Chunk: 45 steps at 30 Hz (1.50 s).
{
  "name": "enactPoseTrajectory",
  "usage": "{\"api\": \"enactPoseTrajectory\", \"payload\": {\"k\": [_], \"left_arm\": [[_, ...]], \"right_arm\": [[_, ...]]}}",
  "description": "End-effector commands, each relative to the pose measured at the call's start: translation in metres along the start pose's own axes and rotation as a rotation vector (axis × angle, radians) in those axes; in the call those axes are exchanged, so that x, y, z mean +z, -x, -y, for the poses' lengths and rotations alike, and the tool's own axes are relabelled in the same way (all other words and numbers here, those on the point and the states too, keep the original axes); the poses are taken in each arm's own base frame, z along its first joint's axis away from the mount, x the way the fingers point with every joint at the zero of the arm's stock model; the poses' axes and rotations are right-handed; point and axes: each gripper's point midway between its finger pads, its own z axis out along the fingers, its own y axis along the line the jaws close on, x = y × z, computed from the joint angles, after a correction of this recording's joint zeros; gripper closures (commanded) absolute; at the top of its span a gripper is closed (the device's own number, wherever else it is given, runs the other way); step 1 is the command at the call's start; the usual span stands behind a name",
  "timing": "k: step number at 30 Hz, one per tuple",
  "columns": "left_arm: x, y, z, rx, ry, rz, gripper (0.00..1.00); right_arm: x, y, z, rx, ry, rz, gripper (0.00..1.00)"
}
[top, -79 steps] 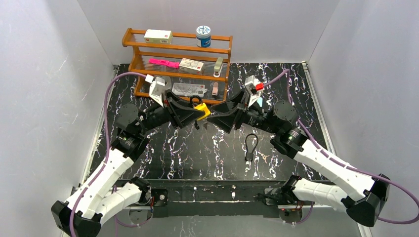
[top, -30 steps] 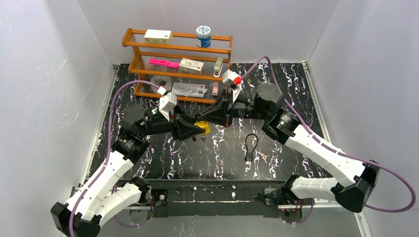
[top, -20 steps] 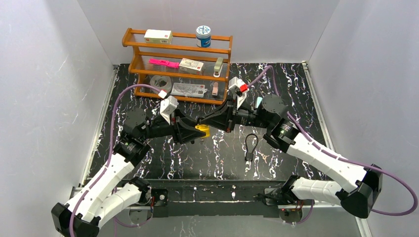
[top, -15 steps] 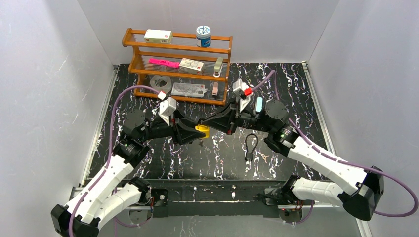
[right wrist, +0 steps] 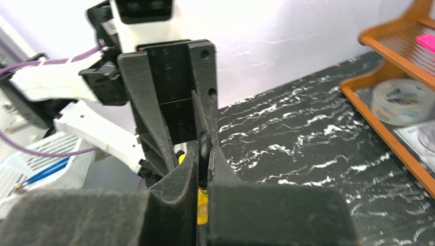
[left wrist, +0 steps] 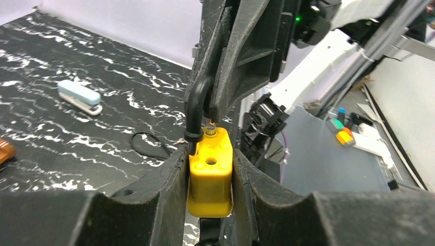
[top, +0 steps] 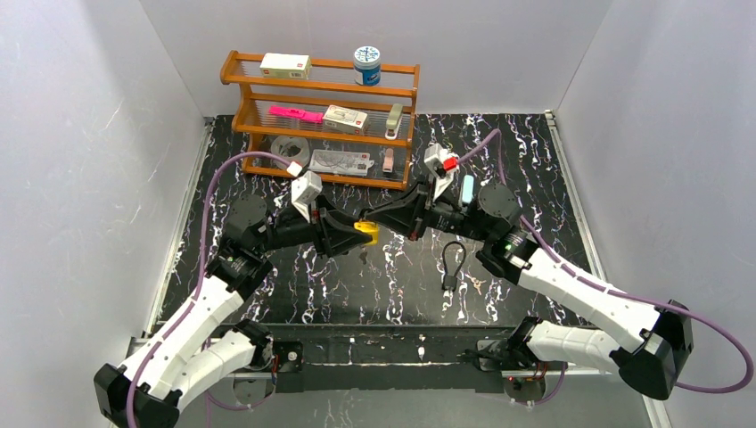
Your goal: Unlock with the key
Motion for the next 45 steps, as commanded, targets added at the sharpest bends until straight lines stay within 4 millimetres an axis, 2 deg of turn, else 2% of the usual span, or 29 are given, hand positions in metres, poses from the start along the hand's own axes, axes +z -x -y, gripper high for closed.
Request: {"api": "enactPoseTrajectory", "payload": {"k": [1,3,7,9,13,16,22,23,26,28,30,31,34,36,40,42,45], "left_arm": [[-0.01,-0.008,-0.035,-0.032,0.219,-0.022,0.96],[-0.015,-0.01,-0.052,-0.031,0.32,-0.019,0.96],[-0.019,-0.009,-0.069,-0.011,0.408,-0.008,0.96],[-0.02,-0.012,-0.077,-0.005,0.439,-0.016,1.0],[-0.023,-0.017,-0.093,0.028,0.503,-0.038,1.0],[-0.027,-0.016,-0.103,0.08,0.544,-0.043,1.0],[-0.028,-0.008,-0.104,0.314,0.506,-0.043,1.0],[-0.029,-0.007,-0.107,0.344,0.512,-0.052,1.0],[-0.03,-0.008,-0.113,0.392,0.522,-0.107,1.0],[-0.028,-0.009,-0.111,0.396,0.503,-0.136,1.0],[-0.024,-0.014,-0.105,0.375,0.454,-0.16,1.0],[-0.021,-0.018,-0.101,0.353,0.424,-0.177,1.0],[-0.016,-0.032,-0.086,0.284,0.334,-0.217,1.0],[-0.012,-0.04,-0.074,0.242,0.252,-0.235,1.0],[-0.001,-0.046,-0.043,0.121,0.063,-0.276,1.0],[0.002,-0.046,-0.021,0.057,-0.068,-0.285,1.0],[0.004,-0.046,-0.011,0.007,-0.133,-0.291,1.0]], "right_arm": [[-0.003,0.089,0.016,-0.079,-0.182,0.245,0.99],[-0.001,0.087,0.036,-0.062,-0.275,0.238,0.99],[0.005,0.077,0.066,-0.032,-0.396,0.21,0.99],[0.008,0.074,0.083,0.005,-0.48,0.195,0.99],[0.011,0.048,0.122,0.079,-0.659,0.121,0.99],[0.0,0.027,0.153,0.186,-0.86,0.093,0.99],[0.001,-0.007,0.17,0.4,-1.028,0.01,0.99],[0.003,-0.012,0.171,0.42,-1.033,-0.016,0.99],[0.014,-0.017,0.161,0.44,-0.959,-0.065,0.61],[0.015,-0.007,0.152,0.42,-0.901,-0.053,0.47],[0.01,0.009,0.142,0.371,-0.828,-0.029,0.38],[0.001,0.017,0.143,0.351,-0.818,-0.011,0.35],[-0.019,0.038,0.138,0.275,-0.767,0.018,0.32],[-0.023,0.039,0.129,0.232,-0.684,-0.034,0.33],[-0.017,0.014,0.093,0.125,-0.422,-0.262,0.34],[-0.018,0.003,0.072,0.166,-0.254,-0.38,0.39],[-0.017,-0.003,0.062,0.248,-0.198,-0.42,0.48]]}}
